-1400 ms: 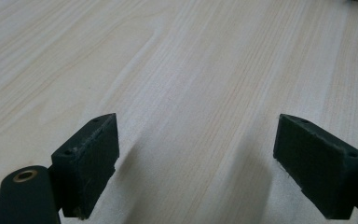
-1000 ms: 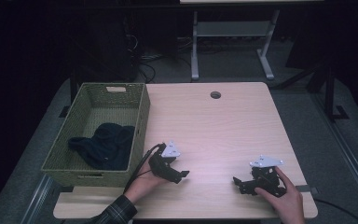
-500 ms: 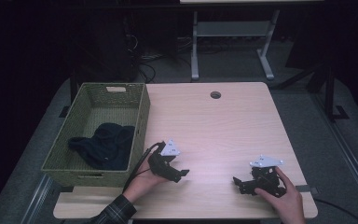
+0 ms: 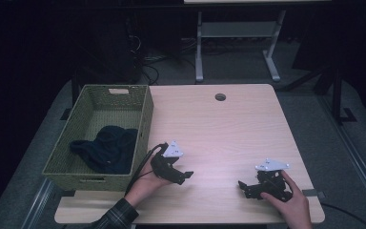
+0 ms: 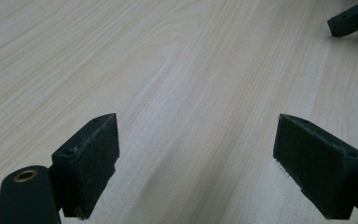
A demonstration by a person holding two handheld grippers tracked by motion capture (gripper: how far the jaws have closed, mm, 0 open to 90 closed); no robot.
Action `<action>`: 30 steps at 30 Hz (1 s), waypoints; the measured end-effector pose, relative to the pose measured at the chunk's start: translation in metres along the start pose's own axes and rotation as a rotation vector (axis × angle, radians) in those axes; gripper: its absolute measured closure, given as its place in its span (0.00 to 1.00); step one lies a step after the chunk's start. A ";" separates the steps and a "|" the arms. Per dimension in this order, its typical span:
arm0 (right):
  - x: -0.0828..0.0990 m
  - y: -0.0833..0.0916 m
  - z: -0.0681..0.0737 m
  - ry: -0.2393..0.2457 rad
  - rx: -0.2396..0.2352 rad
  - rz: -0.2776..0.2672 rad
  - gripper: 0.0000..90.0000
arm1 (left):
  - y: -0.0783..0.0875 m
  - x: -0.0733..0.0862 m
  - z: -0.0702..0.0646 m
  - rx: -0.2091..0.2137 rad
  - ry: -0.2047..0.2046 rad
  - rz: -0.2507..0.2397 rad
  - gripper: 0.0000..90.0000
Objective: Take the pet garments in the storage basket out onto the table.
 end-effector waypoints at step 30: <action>0.000 0.000 0.000 -0.001 0.000 0.000 0.00 | 0.023 -0.025 0.004 0.001 0.012 -0.035 0.16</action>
Point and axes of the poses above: each handheld gripper's, and its own axes: y roughly backward along the jaws, x roughly out of its underside, z roughly to its left, the point moved 3 cm from there along -y, roughly forward along the jaws, and after that the axes turned 1 degree about -x, right-handed, at the moved point
